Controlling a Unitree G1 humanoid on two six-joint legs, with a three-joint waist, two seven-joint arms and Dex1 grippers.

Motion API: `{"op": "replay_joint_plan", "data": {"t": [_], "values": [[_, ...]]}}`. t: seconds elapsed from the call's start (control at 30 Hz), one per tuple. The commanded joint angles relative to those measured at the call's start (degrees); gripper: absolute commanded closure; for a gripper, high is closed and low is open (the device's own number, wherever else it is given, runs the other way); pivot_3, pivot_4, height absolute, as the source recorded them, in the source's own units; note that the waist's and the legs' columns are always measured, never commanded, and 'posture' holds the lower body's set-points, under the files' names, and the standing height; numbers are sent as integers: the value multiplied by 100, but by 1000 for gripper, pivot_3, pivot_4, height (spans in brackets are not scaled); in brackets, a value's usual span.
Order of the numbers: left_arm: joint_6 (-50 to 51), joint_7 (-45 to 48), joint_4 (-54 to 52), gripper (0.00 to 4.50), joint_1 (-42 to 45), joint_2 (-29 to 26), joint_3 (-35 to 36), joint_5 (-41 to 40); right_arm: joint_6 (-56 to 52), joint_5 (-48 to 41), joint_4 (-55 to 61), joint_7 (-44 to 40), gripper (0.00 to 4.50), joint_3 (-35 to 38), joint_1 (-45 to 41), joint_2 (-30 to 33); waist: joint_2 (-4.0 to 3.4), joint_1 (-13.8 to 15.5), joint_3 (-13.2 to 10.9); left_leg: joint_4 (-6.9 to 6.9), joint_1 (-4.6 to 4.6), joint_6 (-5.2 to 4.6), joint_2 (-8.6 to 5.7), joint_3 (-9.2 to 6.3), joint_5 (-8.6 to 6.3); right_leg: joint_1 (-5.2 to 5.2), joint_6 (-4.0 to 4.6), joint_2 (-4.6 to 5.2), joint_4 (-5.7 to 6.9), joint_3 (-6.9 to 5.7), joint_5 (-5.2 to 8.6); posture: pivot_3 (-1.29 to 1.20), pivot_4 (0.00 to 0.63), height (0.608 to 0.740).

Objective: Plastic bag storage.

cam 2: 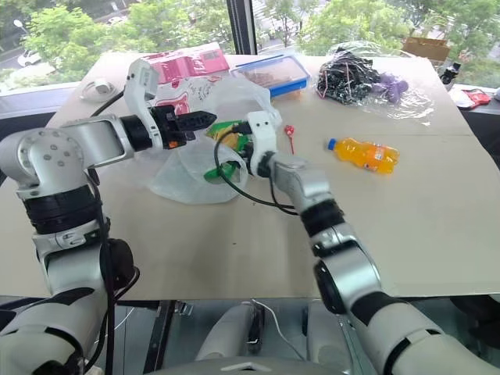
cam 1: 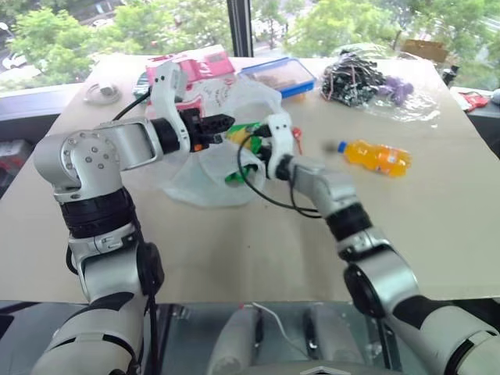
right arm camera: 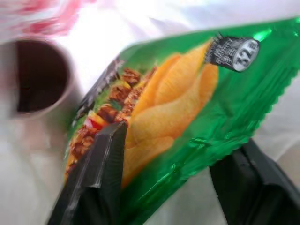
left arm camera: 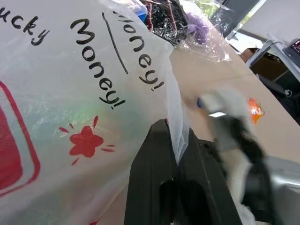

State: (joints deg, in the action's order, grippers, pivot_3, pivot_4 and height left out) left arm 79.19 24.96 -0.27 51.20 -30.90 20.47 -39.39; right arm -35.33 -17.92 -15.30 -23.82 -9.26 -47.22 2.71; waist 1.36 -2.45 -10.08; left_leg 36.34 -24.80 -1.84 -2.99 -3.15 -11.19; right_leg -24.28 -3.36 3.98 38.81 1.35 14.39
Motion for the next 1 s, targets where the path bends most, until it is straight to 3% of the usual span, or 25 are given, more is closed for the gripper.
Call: {"op": "replay_joint_plan", "data": {"t": [0.03, 0.13, 0.17, 0.23, 0.3, 0.5, 0.67, 1.0], "values": [[-449, 255, 193, 4500, 6, -215, -33, 67, -440, 300, 1985, -233, 1870, -203, 314, 908, 0, 27, 0, 3, -1, 0, -3, -1, 0, 0, 0, 0, 2, -3, 0, 0, 150, 732], [-659, 400, 348, 4500, 20, -286, -213, 109, -669, 644, 2688, -401, 1870, -274, 473, 1878, 1, 46, 0, 4, 0, 0, -2, -5, 0, 2, 0, -1, 2, -8, 0, 0, 150, 732], [-691, 419, 372, 4500, 27, -283, -240, 114, -727, 701, 2711, -407, 1449, -231, 472, 2063, 2, 40, 1, 5, 1, 0, -1, -4, 0, 2, 0, 0, 2, -8, 0, 0, 150, 732], [-765, 467, 402, 4500, 22, -282, -307, 115, -622, 840, 2694, -665, 1021, -258, 475, 2526, 2, 32, 1, 4, 6, 0, 7, 0, 0, 6, 0, 5, 2, -5, 0, 0, 150, 732], [-788, 495, 383, 4500, 4, -274, -340, 80, -610, 845, 2619, -840, 62, -209, 463, 2761, 2, 24, 0, 4, 5, -2, 8, 1, 0, 5, 0, 6, 2, -5, 0, 0, 150, 732], [-687, 539, 196, 4500, -76, -306, -219, -96, -378, 1061, 2261, -1271, 21, -110, 590, 3467, 4, 52, 0, 5, 2, -7, 6, 7, -2, 6, 0, 8, -2, -1, 0, 0, 150, 732], [-685, 771, -263, 4500, -357, -440, -344, -269, 879, 2016, 771, -1636, 21, -620, 494, 4296, 4, 84, -1, 7, 2, -6, 3, 10, -2, 8, -1, 11, -5, -1, 0, 0, 150, 732], [-631, 775, -869, 4500, -653, -462, -454, -508, 2076, 2839, -3693, -2191, 21, -1014, -959, 3820, 4, 19, -1, 8, 10, -5, 12, 16, -1, 18, 0, 7, -9, 4, 0, 0, 150, 732]]}}
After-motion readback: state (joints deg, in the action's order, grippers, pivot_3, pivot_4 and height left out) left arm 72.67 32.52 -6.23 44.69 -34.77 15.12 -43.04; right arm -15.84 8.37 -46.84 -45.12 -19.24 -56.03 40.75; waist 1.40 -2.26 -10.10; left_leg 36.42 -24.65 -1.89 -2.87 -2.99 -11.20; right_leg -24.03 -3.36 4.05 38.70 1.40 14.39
